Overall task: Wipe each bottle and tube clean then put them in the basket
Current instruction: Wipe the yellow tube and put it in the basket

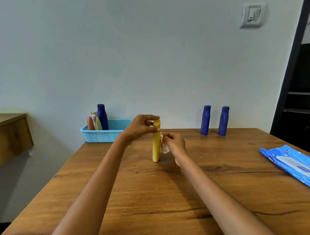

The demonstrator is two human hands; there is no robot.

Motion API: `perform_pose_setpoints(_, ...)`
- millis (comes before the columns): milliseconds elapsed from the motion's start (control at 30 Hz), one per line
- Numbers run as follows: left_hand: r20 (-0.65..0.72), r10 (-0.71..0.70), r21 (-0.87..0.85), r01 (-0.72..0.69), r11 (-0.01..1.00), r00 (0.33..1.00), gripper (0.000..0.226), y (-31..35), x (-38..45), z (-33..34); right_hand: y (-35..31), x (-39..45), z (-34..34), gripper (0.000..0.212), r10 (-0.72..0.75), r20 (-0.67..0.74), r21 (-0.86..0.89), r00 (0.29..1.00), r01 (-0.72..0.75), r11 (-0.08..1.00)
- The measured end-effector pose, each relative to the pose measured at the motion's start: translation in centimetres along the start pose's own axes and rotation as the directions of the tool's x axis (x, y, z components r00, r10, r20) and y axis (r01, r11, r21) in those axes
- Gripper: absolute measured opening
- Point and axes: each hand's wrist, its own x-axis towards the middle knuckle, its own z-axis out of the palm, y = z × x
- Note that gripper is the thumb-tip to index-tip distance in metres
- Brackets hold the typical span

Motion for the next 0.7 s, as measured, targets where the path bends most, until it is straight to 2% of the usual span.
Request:
perform_pose_setpoints(233,-0.148,-0.038,-0.084,0.026,0.996,0.988,0.082,-0.3,-0.1,0.8,-2.8,1.5,-0.1,0.017,-0.013,0.069,0.091,0.998,0.007,0.996)
perform_pose_setpoints(400,-0.289,-0.049,-0.31,-0.045,0.95,0.956,0.077,0.1,0.4,-0.2,-5.3,1.7,0.3,0.017,-0.072,0.013,0.362,0.997,0.062,0.93)
perform_pose_setpoints(467,-0.326,-0.046,-0.381,-0.087,0.921,0.944,0.073,0.4,0.5,-0.6,-5.9,1.5,0.7,0.018,-0.107,0.021,0.407,0.994,0.089,0.909)
perform_pose_setpoints(600,-0.32,-0.018,-0.434,-0.13,0.891,0.947,0.062,0.1,-0.2,-1.3,-5.2,1.6,1.1,0.014,-0.113,0.001,0.199,0.994,0.111,0.974)
perform_pose_setpoints(700,-0.301,-0.007,-0.468,-0.141,0.873,0.954,0.06,-0.3,-0.5,-2.1,-4.2,2.0,0.5,0.013,-0.04,0.065,0.1,0.997,0.033,0.994)
